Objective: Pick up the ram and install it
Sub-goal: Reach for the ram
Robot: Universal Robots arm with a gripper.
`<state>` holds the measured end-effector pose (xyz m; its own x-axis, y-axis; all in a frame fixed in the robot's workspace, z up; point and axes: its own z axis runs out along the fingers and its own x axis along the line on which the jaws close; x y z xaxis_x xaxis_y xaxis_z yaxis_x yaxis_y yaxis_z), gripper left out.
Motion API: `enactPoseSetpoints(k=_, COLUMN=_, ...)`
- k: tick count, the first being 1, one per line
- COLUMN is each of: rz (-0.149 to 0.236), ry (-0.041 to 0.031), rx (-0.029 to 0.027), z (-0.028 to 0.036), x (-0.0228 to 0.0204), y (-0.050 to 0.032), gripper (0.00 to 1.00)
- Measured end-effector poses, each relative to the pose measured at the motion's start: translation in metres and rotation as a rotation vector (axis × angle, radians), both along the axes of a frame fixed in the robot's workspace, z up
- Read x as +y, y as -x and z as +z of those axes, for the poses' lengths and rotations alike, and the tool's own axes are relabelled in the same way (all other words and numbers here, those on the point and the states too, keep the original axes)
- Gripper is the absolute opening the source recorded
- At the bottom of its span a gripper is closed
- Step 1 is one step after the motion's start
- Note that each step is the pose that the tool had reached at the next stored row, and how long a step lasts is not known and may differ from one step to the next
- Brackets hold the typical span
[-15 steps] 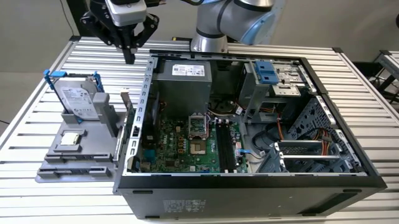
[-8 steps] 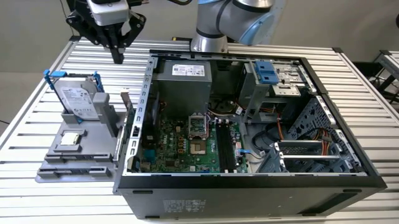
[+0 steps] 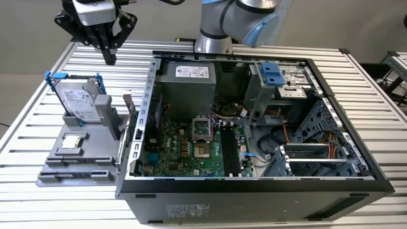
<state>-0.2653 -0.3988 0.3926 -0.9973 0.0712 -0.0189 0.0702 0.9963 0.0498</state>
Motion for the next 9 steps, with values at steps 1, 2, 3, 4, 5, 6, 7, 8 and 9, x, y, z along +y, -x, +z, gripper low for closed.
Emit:
enactPoseSetpoints(k=1, rz=0.0, ry=0.0, rx=0.0001, z=0.0, x=0.0, y=0.003, gripper=0.0)
enactPoseSetpoints(k=2, rz=0.0, ry=0.0, rx=0.0, z=0.0, x=0.0, y=0.0062, gripper=0.0)
enactPoseSetpoints(k=3, rz=0.0, ry=0.0, rx=0.0, z=0.0, x=0.0, y=0.009, gripper=0.0)
enactPoseSetpoints(k=4, rz=0.0, ry=0.0, rx=0.0, z=0.0, x=0.0, y=0.0119, gripper=0.0)
enactPoseSetpoints(k=5, rz=0.0, ry=-0.0001, rx=-0.0001, z=0.0, x=0.0, y=0.0147, gripper=0.0)
enactPoseSetpoints(k=6, rz=0.0, ry=0.0, rx=0.0, z=0.0, x=0.0, y=0.0178, gripper=0.0)
enactPoseSetpoints(k=7, rz=0.0, ry=0.0, rx=0.0, z=0.0, x=0.0, y=0.0205, gripper=0.0)
enactPoseSetpoints(k=8, rz=0.0, ry=-0.0001, rx=-0.0001, z=0.0, x=0.0, y=0.023, gripper=0.0)
enactPoseSetpoints(k=9, rz=0.0, ry=0.0, rx=0.0, z=0.0, x=0.0, y=0.0259, gripper=0.0)
